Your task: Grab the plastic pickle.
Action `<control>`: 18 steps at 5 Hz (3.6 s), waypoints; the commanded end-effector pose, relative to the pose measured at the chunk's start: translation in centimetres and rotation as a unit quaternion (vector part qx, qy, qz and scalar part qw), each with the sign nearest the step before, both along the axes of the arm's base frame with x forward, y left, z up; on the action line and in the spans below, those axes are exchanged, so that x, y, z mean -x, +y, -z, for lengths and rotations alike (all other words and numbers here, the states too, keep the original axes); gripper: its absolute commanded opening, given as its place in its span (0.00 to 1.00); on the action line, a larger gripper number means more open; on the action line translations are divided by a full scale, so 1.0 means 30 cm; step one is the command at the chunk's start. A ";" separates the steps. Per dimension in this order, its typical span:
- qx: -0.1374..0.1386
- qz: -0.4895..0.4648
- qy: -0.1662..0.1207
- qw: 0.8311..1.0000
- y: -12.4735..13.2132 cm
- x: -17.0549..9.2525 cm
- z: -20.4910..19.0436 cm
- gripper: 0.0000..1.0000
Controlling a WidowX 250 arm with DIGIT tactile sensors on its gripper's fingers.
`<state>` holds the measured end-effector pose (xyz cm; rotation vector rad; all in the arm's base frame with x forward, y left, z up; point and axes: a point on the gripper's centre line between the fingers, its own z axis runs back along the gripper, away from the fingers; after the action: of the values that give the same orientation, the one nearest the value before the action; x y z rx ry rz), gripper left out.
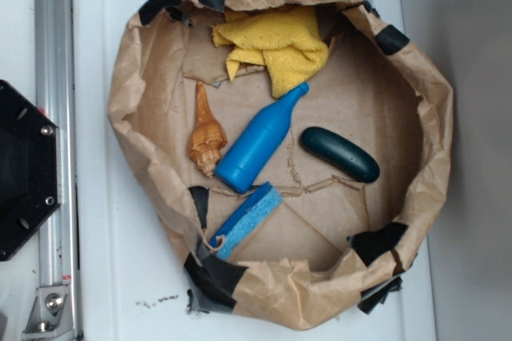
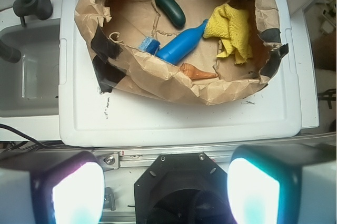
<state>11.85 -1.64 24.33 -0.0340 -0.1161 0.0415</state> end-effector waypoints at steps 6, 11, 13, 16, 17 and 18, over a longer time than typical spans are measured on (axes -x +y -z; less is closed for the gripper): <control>-0.084 0.265 -0.036 0.960 0.042 -0.626 0.515 1.00; -0.080 0.265 -0.014 0.961 0.064 -0.643 0.499 0.00; -0.092 0.193 -0.012 0.977 -0.035 -0.571 0.166 0.00; -0.114 0.073 -0.083 0.987 -0.026 -0.499 0.085 0.00; -0.113 0.048 -0.070 0.990 0.008 -0.485 0.119 0.00; -0.107 0.028 -0.063 0.992 0.026 -0.481 0.150 0.00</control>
<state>26.14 -0.26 18.88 0.1799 -0.2030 -0.0469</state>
